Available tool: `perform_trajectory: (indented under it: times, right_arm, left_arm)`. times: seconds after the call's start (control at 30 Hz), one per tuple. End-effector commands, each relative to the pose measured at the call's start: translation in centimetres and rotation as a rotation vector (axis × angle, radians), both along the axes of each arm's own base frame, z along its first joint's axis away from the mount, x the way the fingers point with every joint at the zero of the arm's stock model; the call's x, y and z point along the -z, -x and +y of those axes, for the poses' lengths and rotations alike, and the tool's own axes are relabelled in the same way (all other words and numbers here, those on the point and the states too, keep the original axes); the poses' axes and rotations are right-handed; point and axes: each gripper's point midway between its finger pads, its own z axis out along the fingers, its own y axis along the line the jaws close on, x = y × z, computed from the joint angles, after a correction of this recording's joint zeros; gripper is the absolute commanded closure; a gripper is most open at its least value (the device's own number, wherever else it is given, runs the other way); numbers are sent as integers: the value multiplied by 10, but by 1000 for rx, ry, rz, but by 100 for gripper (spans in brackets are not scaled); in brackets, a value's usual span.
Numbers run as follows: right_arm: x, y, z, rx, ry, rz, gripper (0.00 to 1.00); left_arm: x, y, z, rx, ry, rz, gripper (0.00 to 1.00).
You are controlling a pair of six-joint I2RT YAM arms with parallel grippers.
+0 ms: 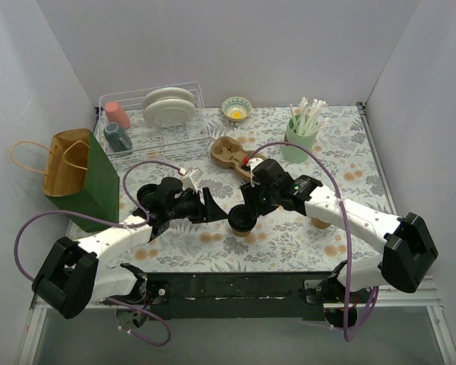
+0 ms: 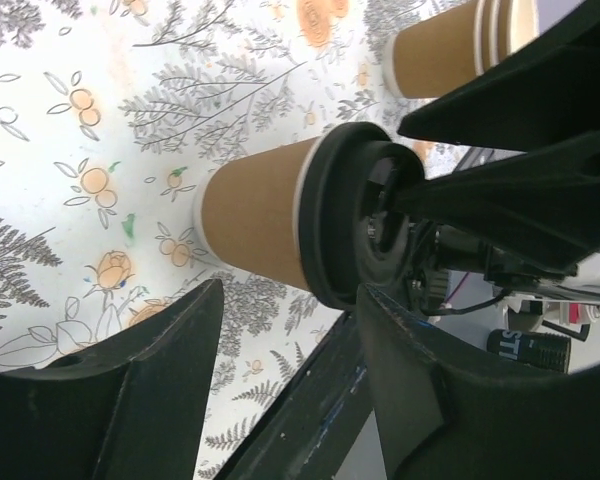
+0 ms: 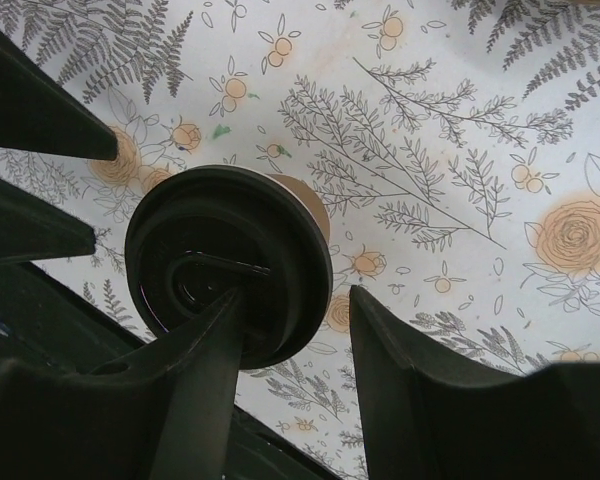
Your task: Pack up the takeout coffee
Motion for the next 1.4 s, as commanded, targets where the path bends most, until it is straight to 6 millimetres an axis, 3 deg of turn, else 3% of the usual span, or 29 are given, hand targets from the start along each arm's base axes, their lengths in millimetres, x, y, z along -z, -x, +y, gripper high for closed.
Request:
perform_trajectory:
  times: [0.0,0.27,0.47,0.63,0.73,0.9,0.97,1.17,1.37]
  right_arm:
    - [-3,1,9,-42,-89,-17,48]
    - [24,8,-2,-12,-87,27,54]
    - [48,13,-15,13,-54,63,59]
    - [50,16,-19,20,-50,66,60]
    - [43,13,-18,23,-61,50,59]
    - [37,11,-15,25,-78,47,60]
    - [36,11,-14,25,-79,46,60]
    - [35,9,-13,28,-78,41,60]
    - [52,16,-21,35,-57,60,61]
  left_arm:
    - [13,-5,-4,-13,-7,-15,46]
    - [54,0,-3,-25,-87,28,47]
    - [67,-1,1,-52,-127,42,48]
    - [45,-15,11,-144,-166,0,47]
    - [20,-26,14,-182,-169,-50,41]
    - [-17,-23,-4,-106,-66,-108,34]
    - [-17,-17,-10,-64,-48,-106,33]
    - [6,-13,-17,-31,-84,-86,38]
    - [37,-14,-4,-98,-157,-33,48]
